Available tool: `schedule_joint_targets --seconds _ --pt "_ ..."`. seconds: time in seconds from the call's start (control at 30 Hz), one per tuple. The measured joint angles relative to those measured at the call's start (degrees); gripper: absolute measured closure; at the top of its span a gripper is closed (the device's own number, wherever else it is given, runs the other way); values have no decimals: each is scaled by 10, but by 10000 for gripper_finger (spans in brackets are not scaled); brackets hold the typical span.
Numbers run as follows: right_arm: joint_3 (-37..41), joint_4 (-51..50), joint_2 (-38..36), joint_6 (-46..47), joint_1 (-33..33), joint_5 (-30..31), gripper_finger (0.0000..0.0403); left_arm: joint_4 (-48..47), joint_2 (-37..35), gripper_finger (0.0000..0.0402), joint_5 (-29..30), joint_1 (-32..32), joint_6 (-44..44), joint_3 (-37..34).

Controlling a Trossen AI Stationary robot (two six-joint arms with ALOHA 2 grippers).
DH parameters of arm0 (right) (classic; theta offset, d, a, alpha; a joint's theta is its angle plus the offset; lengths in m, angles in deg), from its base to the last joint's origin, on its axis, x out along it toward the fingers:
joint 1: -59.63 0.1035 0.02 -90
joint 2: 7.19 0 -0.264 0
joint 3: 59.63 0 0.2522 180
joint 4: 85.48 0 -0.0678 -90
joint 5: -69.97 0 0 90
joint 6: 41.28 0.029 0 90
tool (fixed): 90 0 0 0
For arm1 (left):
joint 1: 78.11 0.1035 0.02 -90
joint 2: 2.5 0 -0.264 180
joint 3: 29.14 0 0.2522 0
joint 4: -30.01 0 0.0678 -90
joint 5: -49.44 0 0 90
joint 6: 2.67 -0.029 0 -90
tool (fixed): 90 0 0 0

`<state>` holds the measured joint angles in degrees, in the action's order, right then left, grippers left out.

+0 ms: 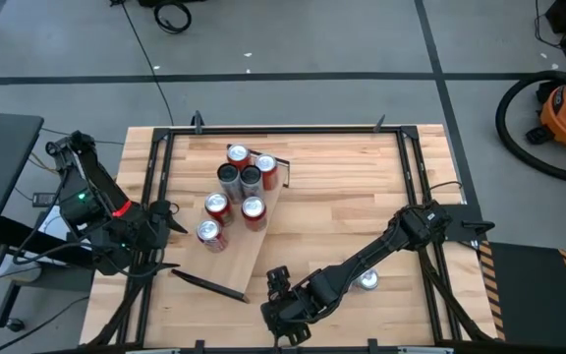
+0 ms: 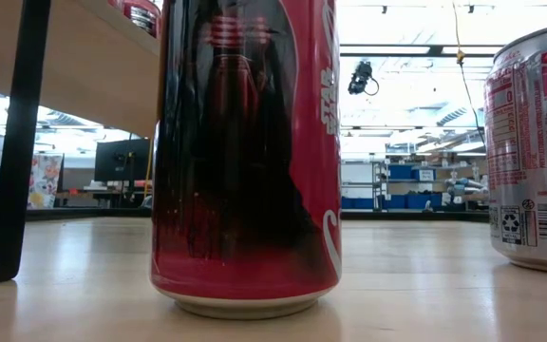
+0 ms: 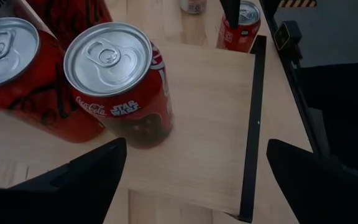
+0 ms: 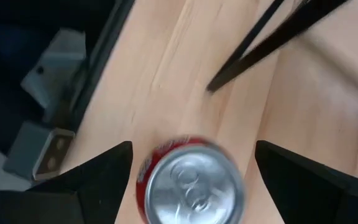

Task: Place canned beverage on shelf
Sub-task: Put the red soda can on the shelf

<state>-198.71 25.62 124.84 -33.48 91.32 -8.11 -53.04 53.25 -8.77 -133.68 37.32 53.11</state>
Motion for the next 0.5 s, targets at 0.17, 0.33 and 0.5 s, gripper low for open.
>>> schedule_joint_targets --seconds 0.17,0.33,0.5 --pt "34 7 1 1 -1 -18 53 -1 0 2 0 0 0 0" --pt "49 4 1 32 -9 -18 54 0 0 2 0 0 0 0" --pt "49 -26 0 97 -22 -12 55 0 0 2 0 0 3 0"
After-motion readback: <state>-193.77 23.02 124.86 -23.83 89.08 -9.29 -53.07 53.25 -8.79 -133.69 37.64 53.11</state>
